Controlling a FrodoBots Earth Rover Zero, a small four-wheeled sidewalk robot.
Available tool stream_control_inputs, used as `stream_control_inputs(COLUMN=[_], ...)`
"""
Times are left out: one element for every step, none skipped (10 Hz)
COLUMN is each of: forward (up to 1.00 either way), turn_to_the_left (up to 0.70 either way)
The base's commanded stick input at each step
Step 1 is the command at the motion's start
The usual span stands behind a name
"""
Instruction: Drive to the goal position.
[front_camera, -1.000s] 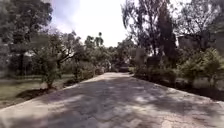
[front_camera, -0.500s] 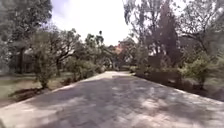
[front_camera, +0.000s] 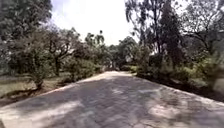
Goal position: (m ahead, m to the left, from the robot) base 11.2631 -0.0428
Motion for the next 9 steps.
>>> stream_control_inputs(forward=[0.7,0.7,0.7,0.7,0.7,0.7,0.7,0.7,0.7], turn_to_the_left=[0.0,0.0,0.0,0.0,0.0,0.0,0.0,0.0,0.0])
